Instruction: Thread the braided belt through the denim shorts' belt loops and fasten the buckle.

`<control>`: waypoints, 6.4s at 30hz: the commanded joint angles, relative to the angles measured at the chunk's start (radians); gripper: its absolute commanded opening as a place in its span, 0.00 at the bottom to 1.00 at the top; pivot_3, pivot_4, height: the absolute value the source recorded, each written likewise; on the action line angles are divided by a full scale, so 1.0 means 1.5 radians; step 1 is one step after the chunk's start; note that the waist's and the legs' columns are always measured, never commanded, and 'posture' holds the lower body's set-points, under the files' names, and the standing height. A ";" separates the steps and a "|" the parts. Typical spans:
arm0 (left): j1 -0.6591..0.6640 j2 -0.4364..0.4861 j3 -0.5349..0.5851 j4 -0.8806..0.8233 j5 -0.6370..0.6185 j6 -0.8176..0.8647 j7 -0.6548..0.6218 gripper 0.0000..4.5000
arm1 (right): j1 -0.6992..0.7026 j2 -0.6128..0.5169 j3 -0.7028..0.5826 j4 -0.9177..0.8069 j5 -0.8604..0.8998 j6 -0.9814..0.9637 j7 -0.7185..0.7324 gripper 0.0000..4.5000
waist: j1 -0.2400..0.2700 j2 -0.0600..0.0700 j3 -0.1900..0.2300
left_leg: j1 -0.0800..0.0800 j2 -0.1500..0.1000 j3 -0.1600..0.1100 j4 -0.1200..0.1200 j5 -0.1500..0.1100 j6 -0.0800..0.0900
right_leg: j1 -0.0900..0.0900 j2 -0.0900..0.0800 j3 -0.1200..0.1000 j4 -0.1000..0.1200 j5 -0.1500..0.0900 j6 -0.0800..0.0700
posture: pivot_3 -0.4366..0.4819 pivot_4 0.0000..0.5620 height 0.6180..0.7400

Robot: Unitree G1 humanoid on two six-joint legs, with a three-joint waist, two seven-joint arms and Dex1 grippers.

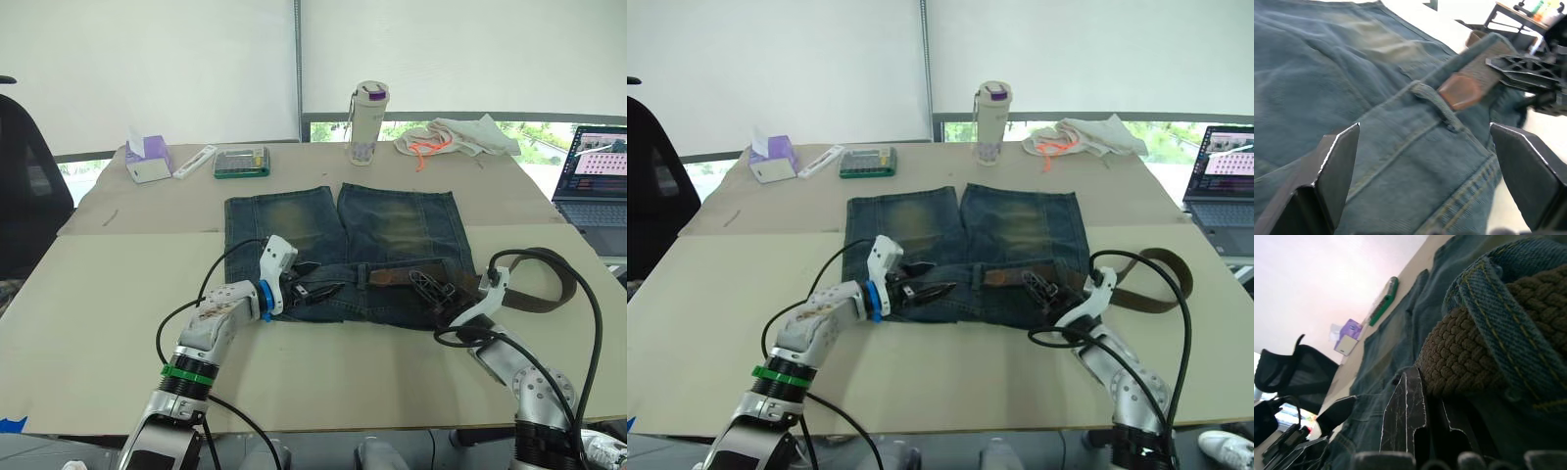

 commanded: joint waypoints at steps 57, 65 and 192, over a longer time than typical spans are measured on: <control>0.001 -0.066 0.181 -0.003 -0.120 0.049 0.069 0.99 | -0.172 0.262 -0.001 0.081 0.008 0.065 -0.091 0.00 | -0.021 0.000 0.000 | 0.001 0.002 -0.001 -0.001 0.000 0.000 | -0.002 0.000 0.000 0.003 0.000 0.000 | 0.48 0.27 1.00; -0.002 -0.085 0.204 -0.012 -0.215 0.228 0.129 0.99 | -0.152 0.256 0.035 0.053 -0.002 0.048 -0.043 0.00 | -0.021 0.000 0.000 | 0.001 0.001 -0.001 -0.001 0.000 0.000 | -0.002 0.000 0.000 0.003 0.000 0.000 | 0.48 0.27 1.00; -0.068 -0.167 0.142 0.051 -0.140 0.149 0.115 0.00 | 0.026 -0.061 0.006 -0.148 -0.040 0.162 0.087 0.92 | 0.002 0.000 0.001 | -0.002 -0.001 0.000 0.001 0.000 0.000 | 0.000 0.000 0.000 -0.001 0.000 0.001 | 0.48 0.27 1.00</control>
